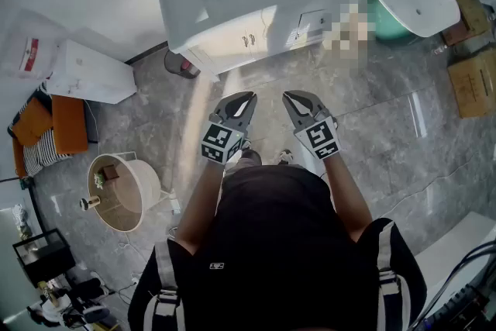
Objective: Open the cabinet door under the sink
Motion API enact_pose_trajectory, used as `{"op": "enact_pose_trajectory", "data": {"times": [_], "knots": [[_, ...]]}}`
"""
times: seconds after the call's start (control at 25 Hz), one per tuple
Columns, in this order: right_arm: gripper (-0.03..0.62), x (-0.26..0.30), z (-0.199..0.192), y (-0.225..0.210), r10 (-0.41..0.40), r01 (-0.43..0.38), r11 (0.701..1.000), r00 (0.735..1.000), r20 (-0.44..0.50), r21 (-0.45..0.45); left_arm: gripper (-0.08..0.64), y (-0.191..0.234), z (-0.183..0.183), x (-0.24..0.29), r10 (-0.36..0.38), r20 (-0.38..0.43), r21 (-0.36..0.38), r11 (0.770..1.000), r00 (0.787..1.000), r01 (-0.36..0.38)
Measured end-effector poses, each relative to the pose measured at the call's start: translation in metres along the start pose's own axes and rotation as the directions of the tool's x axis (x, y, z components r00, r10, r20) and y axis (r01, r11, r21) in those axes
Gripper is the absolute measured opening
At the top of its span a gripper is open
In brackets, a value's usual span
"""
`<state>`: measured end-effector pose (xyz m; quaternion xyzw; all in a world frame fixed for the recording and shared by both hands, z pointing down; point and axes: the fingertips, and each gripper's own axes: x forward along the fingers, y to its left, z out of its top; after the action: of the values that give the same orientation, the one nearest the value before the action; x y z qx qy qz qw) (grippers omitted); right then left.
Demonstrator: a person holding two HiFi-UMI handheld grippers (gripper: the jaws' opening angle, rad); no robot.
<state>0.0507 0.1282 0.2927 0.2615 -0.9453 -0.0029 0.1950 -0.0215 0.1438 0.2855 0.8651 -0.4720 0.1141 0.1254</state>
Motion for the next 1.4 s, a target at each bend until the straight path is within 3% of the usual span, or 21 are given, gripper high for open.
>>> {"op": "enact_pose_trajectory", "data": {"times": [0.44,1.08,1.4], "knots": [[0.066,-0.006,-0.003,-0.001,0.01,-0.01,1.0,1.0,0.013,0.004,0.032,-0.006,-0.002,0.001,0.015,-0.003,0.008,1.0,1.0,-0.015],[0.058,-0.021,-0.006,0.011,0.096,-0.098,0.995,0.993,0.071,0.025,0.015,-0.029,-0.001,-0.005,0.023,0.014,0.041,0.999,1.0,-0.023],[0.058,-0.009,-0.014,0.012,0.081,-0.082,0.996,0.996,0.04,0.037,0.015,-0.014,-0.01,-0.006,0.017,0.009,0.018,1.0,1.0,-0.017]]}}
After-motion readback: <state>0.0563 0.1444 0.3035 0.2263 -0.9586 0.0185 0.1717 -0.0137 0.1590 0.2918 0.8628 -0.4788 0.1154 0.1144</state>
